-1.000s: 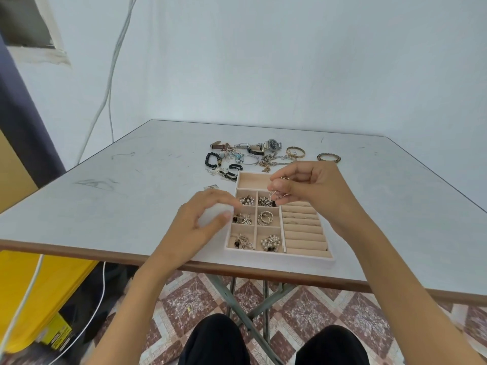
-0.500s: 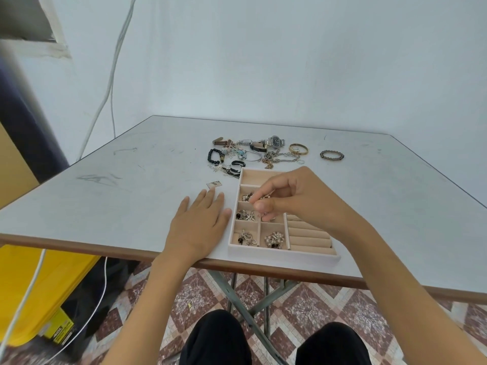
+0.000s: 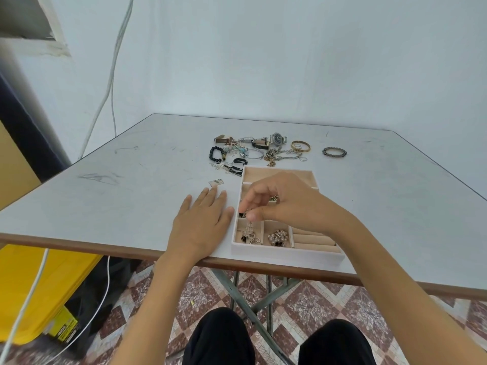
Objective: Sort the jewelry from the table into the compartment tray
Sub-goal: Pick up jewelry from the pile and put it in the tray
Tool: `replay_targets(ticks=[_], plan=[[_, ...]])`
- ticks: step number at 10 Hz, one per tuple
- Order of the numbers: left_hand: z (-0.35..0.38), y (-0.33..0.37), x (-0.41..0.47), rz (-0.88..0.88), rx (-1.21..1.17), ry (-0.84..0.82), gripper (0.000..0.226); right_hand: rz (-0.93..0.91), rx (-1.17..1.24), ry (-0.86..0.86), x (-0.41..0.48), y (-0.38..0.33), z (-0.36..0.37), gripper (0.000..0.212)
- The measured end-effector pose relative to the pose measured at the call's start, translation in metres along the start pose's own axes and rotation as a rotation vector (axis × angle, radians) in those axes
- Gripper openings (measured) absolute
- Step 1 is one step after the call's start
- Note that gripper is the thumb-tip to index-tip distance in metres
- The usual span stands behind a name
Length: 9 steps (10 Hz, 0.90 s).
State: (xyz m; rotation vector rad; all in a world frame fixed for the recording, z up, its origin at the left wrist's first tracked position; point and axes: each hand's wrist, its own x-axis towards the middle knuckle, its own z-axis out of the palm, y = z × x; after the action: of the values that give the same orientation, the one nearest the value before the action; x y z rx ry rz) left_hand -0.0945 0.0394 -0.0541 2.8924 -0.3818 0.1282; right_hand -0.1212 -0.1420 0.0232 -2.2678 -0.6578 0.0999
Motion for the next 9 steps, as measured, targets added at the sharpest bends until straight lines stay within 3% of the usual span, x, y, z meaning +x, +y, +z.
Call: replay_targets(ticks=[9], plan=[[0.000, 0.001, 0.000, -0.012, -0.017, 0.009, 0.055, 0.042, -0.262, 0.035, 0.002, 0.006, 0.010, 0.009]])
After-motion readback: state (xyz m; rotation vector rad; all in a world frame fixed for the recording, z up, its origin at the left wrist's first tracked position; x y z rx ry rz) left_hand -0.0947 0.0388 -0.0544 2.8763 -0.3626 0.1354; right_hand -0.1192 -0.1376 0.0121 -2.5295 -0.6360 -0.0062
